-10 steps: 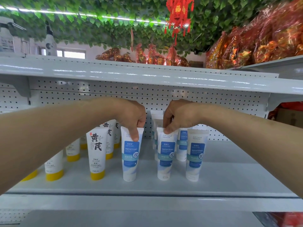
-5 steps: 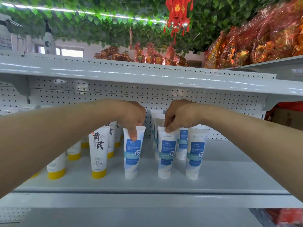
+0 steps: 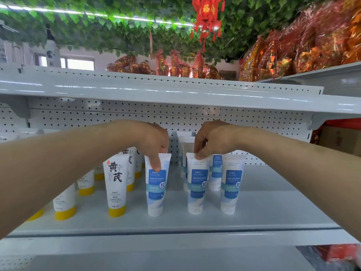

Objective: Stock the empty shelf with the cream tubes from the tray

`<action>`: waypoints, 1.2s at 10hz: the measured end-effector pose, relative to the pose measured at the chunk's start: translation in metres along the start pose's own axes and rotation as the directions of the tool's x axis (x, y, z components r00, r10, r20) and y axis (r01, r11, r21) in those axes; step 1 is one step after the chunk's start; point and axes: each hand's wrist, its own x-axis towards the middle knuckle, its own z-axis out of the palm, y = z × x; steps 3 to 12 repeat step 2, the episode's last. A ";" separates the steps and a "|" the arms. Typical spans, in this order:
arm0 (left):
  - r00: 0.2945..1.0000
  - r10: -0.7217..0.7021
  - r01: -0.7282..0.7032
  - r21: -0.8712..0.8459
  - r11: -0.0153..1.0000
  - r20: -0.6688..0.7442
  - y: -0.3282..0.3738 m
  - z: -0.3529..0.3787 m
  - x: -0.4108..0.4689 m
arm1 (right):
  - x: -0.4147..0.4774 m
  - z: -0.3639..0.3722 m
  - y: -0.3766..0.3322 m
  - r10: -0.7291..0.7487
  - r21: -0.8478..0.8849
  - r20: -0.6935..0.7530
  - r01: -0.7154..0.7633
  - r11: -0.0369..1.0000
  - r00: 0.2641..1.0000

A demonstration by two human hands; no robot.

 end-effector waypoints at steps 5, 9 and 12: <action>0.997 -0.001 -0.005 -0.079 0.997 -0.082 -0.001 -0.002 -0.014 | -0.009 -0.002 -0.007 0.040 -0.047 -0.100 -0.045 0.998 0.994; 0.997 -0.001 -0.005 -0.079 0.997 -0.082 -0.001 -0.002 -0.014 | -0.009 -0.002 -0.007 0.040 -0.047 -0.100 -0.045 0.998 0.994; 0.997 -0.001 -0.005 -0.079 0.997 -0.082 -0.001 -0.002 -0.014 | -0.009 -0.002 -0.007 0.040 -0.047 -0.100 -0.045 0.998 0.994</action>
